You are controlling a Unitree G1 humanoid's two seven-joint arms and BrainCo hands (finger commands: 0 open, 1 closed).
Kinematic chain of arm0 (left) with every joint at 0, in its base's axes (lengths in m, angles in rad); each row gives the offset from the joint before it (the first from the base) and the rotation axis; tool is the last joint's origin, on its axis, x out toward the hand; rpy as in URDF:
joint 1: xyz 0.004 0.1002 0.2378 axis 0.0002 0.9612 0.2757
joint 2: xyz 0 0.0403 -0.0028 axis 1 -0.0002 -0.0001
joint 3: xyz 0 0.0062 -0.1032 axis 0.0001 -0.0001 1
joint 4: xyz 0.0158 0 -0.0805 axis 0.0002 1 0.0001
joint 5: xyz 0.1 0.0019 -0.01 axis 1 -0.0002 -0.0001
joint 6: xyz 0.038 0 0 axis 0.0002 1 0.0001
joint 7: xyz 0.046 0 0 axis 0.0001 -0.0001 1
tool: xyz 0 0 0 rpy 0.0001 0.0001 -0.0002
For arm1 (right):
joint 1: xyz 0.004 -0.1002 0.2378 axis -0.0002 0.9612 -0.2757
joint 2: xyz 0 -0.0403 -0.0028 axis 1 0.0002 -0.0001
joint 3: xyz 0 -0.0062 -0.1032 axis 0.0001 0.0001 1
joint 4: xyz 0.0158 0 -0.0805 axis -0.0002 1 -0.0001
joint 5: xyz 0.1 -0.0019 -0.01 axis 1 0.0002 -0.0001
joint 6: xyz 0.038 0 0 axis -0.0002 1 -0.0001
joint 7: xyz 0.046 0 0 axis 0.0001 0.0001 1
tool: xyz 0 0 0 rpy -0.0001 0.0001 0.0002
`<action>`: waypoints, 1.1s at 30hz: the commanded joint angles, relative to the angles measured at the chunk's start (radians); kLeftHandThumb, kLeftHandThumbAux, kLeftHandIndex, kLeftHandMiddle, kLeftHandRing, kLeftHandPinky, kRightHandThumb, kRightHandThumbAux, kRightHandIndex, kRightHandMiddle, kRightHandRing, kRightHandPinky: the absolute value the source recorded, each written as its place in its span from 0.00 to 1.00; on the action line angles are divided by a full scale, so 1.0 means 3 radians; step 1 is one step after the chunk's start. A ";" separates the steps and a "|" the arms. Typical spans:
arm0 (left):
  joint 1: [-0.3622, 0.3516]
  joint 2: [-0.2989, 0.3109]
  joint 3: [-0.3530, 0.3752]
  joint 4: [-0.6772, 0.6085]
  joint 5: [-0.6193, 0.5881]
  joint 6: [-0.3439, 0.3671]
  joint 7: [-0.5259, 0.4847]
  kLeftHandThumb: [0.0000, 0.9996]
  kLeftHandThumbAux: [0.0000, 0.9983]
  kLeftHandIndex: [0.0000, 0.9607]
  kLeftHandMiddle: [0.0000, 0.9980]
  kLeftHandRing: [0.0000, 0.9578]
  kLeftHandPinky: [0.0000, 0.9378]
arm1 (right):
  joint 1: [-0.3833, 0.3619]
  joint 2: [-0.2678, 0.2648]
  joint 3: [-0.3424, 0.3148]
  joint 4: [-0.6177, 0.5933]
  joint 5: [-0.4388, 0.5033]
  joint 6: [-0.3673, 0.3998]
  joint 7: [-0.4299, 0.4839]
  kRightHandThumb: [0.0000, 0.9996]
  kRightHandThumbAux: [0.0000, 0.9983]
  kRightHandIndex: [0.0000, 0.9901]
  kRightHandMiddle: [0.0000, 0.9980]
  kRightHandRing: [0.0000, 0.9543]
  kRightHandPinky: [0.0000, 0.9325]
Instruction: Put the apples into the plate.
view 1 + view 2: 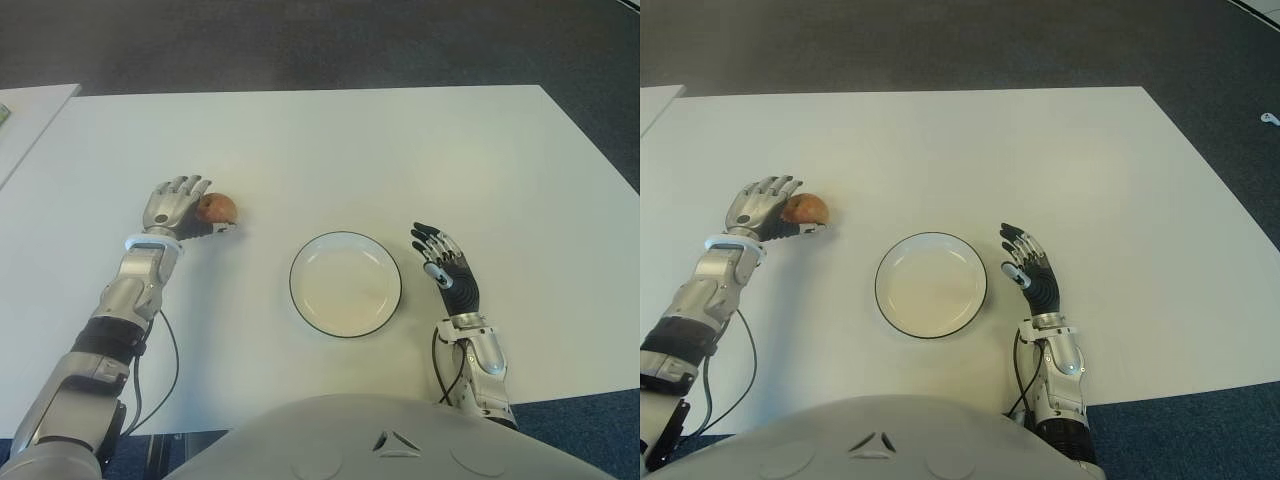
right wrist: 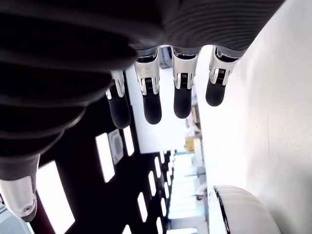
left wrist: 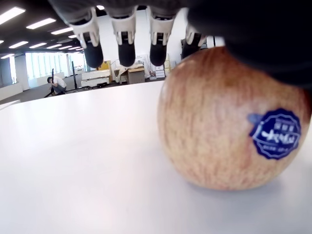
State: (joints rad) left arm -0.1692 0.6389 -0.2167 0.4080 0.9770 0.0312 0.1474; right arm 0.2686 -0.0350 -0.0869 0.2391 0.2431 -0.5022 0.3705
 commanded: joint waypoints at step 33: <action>-0.0529 -0.0415 -0.0793 0.2037 -0.0248 -0.0388 0.1741 0.74 0.69 0.46 0.77 0.80 0.81 | 0.0360 0.0046 -0.0062 0.0260 0.0092 0.0152 0.0057 0.25 0.56 0.20 0.20 0.16 0.17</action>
State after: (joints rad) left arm -0.3882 0.5518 -0.4134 0.9913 0.9058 -0.0671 0.6896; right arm 0.2876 -0.0331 -0.0986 0.2252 0.2593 -0.4997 0.3885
